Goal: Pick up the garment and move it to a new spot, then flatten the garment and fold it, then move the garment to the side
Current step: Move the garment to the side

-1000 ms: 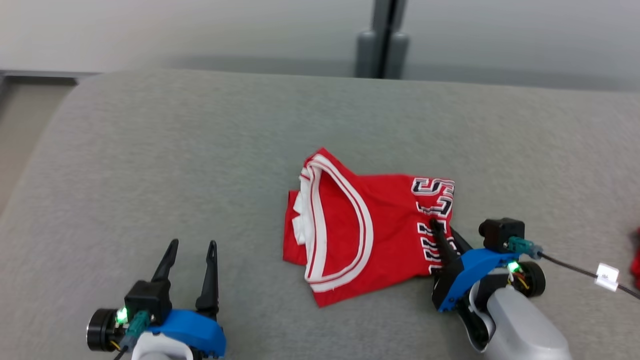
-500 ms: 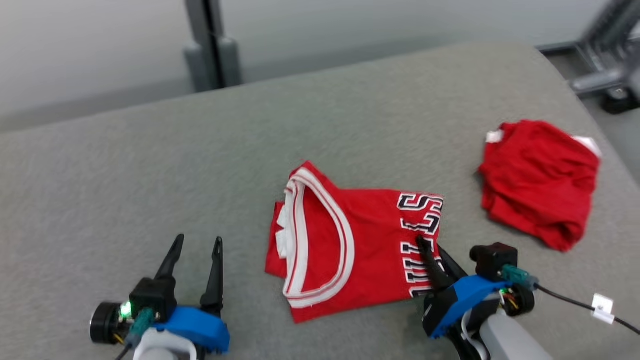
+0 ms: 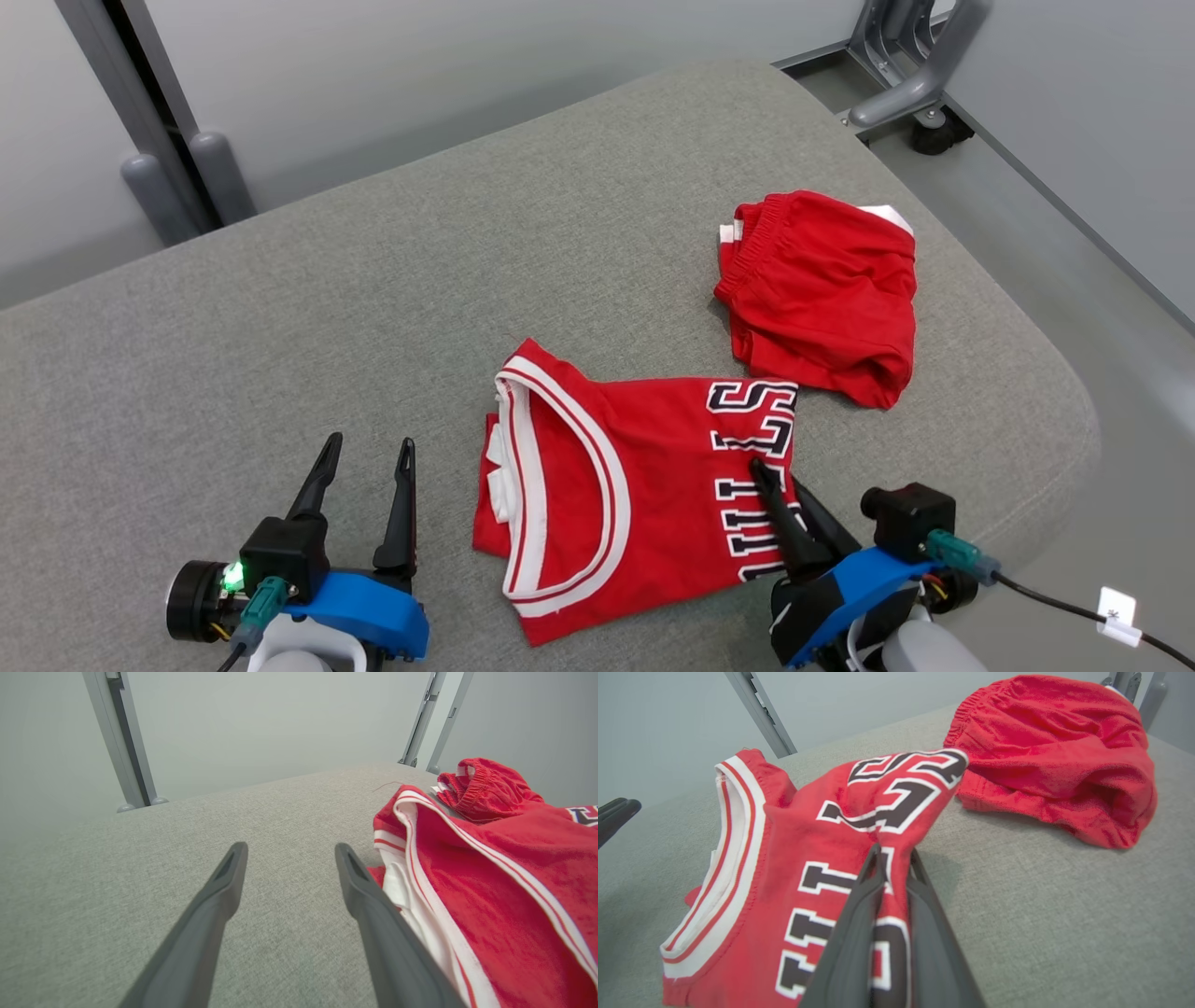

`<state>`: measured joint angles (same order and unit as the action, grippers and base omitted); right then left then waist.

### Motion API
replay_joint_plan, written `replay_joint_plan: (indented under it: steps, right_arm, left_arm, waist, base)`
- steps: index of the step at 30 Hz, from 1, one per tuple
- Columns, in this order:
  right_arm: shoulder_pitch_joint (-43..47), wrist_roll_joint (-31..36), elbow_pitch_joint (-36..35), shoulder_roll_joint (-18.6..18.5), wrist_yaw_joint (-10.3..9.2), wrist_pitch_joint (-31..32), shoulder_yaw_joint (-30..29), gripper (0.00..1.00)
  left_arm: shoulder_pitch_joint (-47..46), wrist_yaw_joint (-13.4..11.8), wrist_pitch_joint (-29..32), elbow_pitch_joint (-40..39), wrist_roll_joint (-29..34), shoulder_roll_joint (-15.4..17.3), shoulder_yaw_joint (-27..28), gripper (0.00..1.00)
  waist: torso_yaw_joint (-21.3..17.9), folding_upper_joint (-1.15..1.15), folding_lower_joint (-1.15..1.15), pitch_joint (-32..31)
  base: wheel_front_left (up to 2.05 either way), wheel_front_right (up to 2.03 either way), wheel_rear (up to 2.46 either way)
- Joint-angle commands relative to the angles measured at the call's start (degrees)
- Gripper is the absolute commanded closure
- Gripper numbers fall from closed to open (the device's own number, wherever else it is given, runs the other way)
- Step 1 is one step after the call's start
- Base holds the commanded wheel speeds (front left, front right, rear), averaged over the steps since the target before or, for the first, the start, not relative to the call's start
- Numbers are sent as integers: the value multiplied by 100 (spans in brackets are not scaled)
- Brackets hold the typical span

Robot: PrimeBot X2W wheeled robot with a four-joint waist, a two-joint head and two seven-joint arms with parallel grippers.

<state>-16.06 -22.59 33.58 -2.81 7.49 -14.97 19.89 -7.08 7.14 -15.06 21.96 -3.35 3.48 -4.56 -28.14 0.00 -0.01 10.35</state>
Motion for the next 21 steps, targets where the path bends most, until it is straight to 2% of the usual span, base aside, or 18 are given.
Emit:
replay_joint_plan:
  steps: [1,5,10,12,16,21]
  right_arm:
    - [57,26,-110,-19,1,-29,-62,100]
    - [-178,208,-242,-18,1,-30,-262,100]
    - [-861,915,48,-26,0,16,-832,100]
    - [-1206,1395,271,-24,1,116,-1326,100]
    - [-1676,2622,563,-160,0,334,-2787,100]
    - [-1865,3830,396,-364,1,687,-4293,100]
  left_arm:
    - [-37,25,-14,-32,39,29,-7,0]
    - [-89,34,-14,0,16,64,-34,0]
    - [-119,40,-14,23,-19,129,-52,0]
    - [-139,42,-14,19,-36,157,-63,0]
    - [-187,47,-15,9,-76,222,-69,0]
    - [-217,38,-14,20,-140,309,-34,0]
  waist:
    - [-7,0,1,25]
    - [137,0,1,135]
    - [539,0,1,253]
    - [725,0,1,305]
    - [1100,0,1,428]
    - [1428,0,1,550]
  base:
    - [0,0,0]
    - [0,0,0]
    - [0,0,0]
    - [0,0,0]
    - [0,0,0]
    - [0,0,0]
